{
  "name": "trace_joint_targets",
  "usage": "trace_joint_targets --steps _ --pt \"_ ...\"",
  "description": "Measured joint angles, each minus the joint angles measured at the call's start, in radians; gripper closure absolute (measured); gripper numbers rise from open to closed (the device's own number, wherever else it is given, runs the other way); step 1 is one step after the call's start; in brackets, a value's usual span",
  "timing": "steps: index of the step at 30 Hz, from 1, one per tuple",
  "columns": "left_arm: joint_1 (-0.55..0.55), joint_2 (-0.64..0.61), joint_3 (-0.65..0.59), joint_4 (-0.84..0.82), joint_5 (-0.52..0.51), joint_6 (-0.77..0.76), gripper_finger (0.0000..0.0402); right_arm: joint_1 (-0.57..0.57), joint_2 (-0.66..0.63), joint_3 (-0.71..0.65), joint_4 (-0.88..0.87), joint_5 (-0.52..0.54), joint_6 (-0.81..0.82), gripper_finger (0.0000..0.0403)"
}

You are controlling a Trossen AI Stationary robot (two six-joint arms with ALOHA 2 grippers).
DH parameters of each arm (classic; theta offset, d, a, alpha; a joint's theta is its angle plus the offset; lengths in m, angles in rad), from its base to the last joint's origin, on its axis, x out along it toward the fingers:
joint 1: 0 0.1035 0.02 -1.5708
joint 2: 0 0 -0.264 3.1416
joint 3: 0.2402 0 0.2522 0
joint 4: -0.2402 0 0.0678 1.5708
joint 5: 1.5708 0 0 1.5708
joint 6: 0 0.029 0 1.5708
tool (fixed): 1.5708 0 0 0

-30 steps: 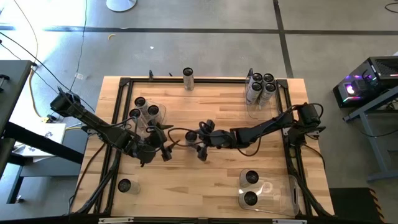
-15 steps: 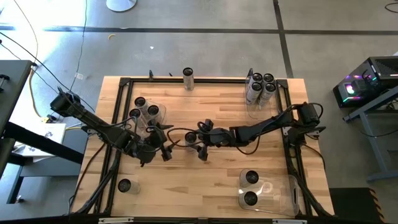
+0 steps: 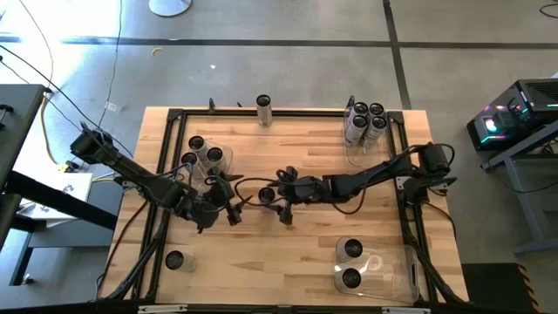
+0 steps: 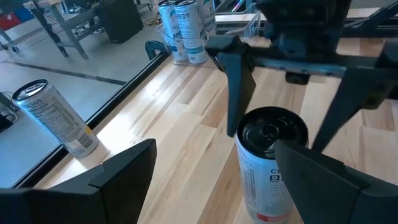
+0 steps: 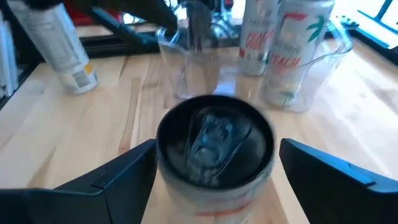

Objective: Sort soda cans
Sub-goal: Put the white-pink soda can into the middle transparent bin

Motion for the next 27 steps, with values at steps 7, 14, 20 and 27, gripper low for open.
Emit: trace_joint_targets --steps 7,14,20,27 --pt "-0.001 0.034 0.0 0.084 -0.03 0.115 0.0078 0.011 -0.068 0.0 -0.017 0.055 -0.049 0.0073" --pt "-0.002 0.092 0.0 0.157 0.032 0.223 0.0078 0.032 -0.188 0.0 -0.155 0.066 -0.104 0.0073" --pt "-0.012 0.097 0.05 0.092 0.034 0.179 0.0078 0.101 -0.331 -0.013 -0.577 0.279 0.002 0.0073" --pt "-0.059 0.097 0.162 -0.226 0.107 -0.004 0.008 0.105 -0.351 -0.206 -0.358 0.34 0.048 0.0073"
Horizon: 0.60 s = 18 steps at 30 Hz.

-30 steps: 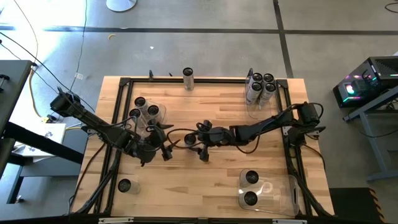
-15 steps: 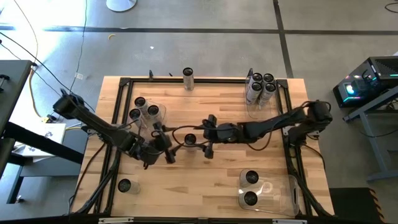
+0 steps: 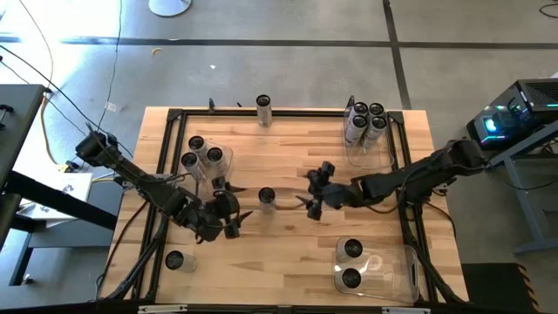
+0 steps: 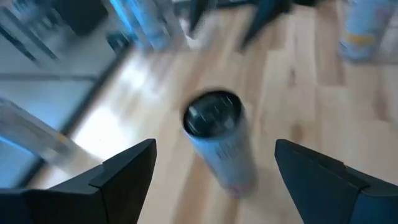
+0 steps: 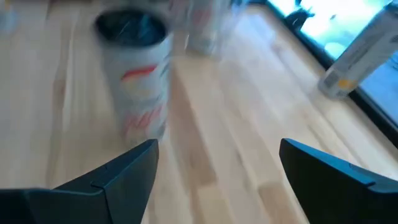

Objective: Sort soda cans
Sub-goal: Put the white-pink soda can into the middle transparent bin

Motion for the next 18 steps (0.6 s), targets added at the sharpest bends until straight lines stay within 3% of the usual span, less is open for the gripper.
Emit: trace_joint_targets --steps 3,7,12,18 --pt "-0.017 0.009 -0.003 -0.119 0.065 -0.146 0.0091 -0.047 0.023 -0.074 0.199 -0.019 -0.014 0.0076" --pt "-0.036 0.033 -0.017 -0.24 0.082 -0.369 0.0117 -0.118 0.093 -0.099 0.279 -0.041 0.028 0.0095" --pt "-0.037 0.061 -0.085 -0.171 0.058 -0.516 0.0147 -0.181 0.217 -0.053 0.309 -0.101 0.043 0.0135" --pt "-0.025 0.088 -0.134 -0.063 0.003 -0.549 0.0173 -0.219 0.333 0.043 0.293 -0.108 0.059 0.019"
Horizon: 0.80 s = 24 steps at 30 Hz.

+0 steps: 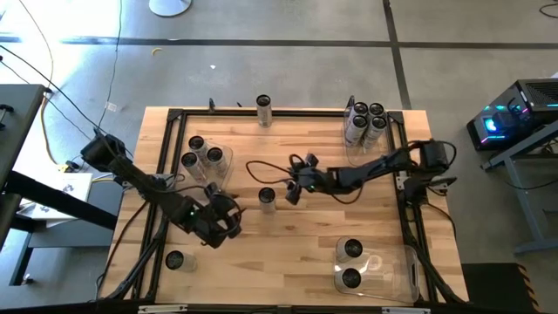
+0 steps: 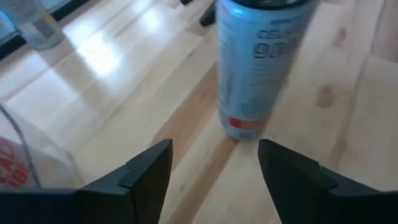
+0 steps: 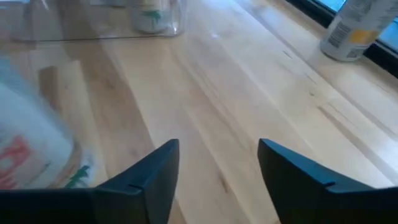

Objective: Sort soda cans
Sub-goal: Put the white-pink soda can into the middle transparent bin

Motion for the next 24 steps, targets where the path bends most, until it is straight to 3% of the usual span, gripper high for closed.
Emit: trace_joint_targets --steps 8,20,24 --pt "0.078 0.021 -0.007 0.055 -0.05 0.054 0.0186 -0.018 0.042 0.053 -0.014 -0.154 -0.053 0.0235" --pt "0.105 0.011 -0.007 0.052 -0.109 0.147 0.0187 0.055 0.034 0.054 -0.102 -0.186 -0.058 0.0243" --pt "0.103 0.007 0.0 0.065 -0.038 0.241 0.0187 0.044 0.034 0.054 -0.095 -0.096 -0.026 0.0243"
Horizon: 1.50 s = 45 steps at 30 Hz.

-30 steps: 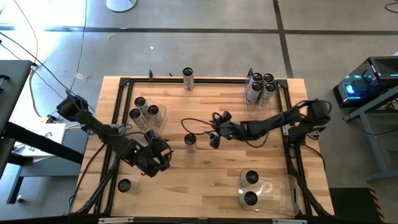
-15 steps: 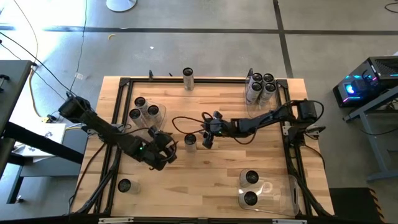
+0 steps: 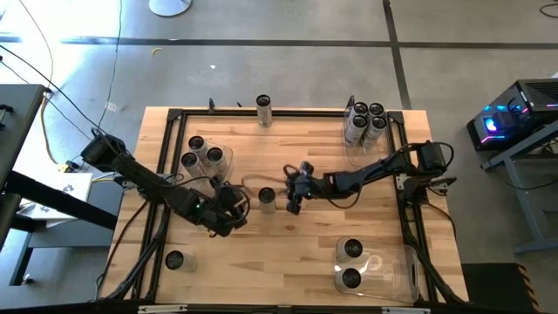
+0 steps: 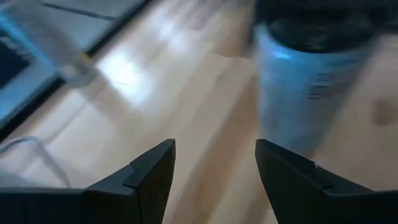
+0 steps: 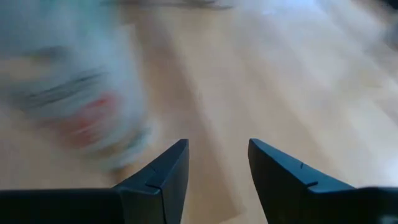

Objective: Sort soda cans
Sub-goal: Put the white-pink soda can into the middle transparent bin

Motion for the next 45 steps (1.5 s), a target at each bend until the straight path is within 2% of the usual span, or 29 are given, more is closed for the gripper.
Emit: trace_joint_targets --steps 3,5,7,12,16,26,35,38,40,45 --pt "-0.002 0.0 -0.004 0.055 0.093 0.064 0.0187 -0.038 0.007 0.0 0.035 0.016 -0.001 0.0243" --pt "0.0 0.001 -0.006 0.081 0.168 0.097 0.0187 -0.059 0.024 0.0 0.079 -0.026 -0.006 0.0243" --pt "0.005 0.011 -0.006 0.102 0.194 0.108 0.0187 -0.074 0.05 0.0 0.143 -0.085 -0.017 0.0243" --pt "0.026 0.06 -0.006 0.112 0.124 0.088 0.0187 -0.087 0.09 -0.001 0.263 -0.233 -0.051 0.0243" --pt "0.046 0.085 -0.006 0.109 0.064 0.065 0.0187 -0.072 0.087 -0.001 0.245 -0.24 -0.05 0.0243" --pt "0.053 0.042 -0.006 0.049 0.015 0.045 0.0187 0.006 0.076 -0.001 0.137 -0.241 -0.048 0.0243" --pt "0.05 -0.05 -0.006 -0.04 0.003 0.047 0.0187 0.049 0.061 -0.001 0.042 -0.229 -0.015 0.0243" --pt "0.047 -0.071 -0.006 -0.049 0.003 0.047 0.0187 0.059 0.034 -0.001 -0.049 -0.223 0.013 0.0243" --pt "0.041 -0.082 -0.006 -0.047 0.003 0.049 0.0187 0.073 0.001 -0.001 -0.142 -0.182 0.045 0.0243" --pt "0.035 -0.093 0.01 -0.034 0.026 0.048 0.0187 0.125 -0.09 -0.001 -0.344 0.002 0.113 0.0243"
